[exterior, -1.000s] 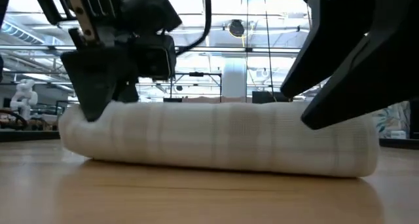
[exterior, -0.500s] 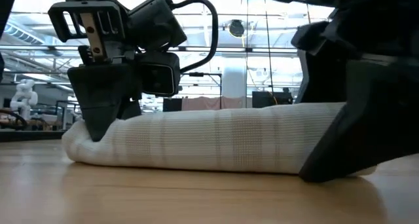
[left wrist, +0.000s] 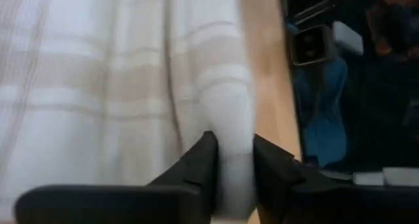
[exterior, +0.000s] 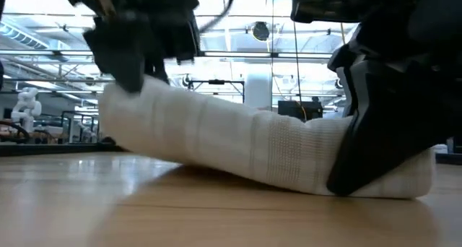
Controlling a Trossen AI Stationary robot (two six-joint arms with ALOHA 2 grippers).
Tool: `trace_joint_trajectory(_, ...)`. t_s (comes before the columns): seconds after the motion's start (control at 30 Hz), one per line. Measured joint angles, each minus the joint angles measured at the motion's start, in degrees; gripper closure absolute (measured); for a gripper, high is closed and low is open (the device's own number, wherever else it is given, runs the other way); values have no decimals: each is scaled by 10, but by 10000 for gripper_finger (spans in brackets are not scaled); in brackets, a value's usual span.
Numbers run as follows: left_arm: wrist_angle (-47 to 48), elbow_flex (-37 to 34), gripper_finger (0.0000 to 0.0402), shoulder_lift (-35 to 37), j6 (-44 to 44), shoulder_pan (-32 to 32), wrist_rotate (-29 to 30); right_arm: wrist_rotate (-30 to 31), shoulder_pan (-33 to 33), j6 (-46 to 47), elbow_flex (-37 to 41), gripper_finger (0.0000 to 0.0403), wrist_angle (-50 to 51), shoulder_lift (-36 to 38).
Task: Roll towel
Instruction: Roll the towel
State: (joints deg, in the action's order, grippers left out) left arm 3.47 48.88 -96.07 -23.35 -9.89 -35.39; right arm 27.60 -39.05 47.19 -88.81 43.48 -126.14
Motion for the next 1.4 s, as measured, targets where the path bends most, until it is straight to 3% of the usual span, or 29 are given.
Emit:
trace_joint_trajectory(0.17,57,0,281,93,79,-19,51,-32,7,48,1,377,-11,8)
trace_joint_trajectory(0.37,84,-5,240,156,154,-100,243,-106,19,104,1,385,-36,22)
trace_joint_trajectory(0.6,-35,-48,190,123,239,-269,470,-141,25,120,2,387,-75,27)
trace_joint_trajectory(0.77,-67,-52,161,55,310,-331,630,-136,25,125,2,385,-87,25)
trace_joint_trajectory(0.97,-82,-51,155,-25,359,-332,642,-147,22,124,2,381,-91,25)
trace_joint_trajectory(1.2,-96,-51,155,-45,377,-310,641,-158,22,118,2,380,-92,25)
trace_joint_trajectory(1.3,-93,-51,164,-45,377,-296,606,-158,22,117,2,379,-91,25)
trace_joint_trajectory(1.4,-92,-51,203,-45,367,-279,556,-159,22,111,2,379,-91,25)
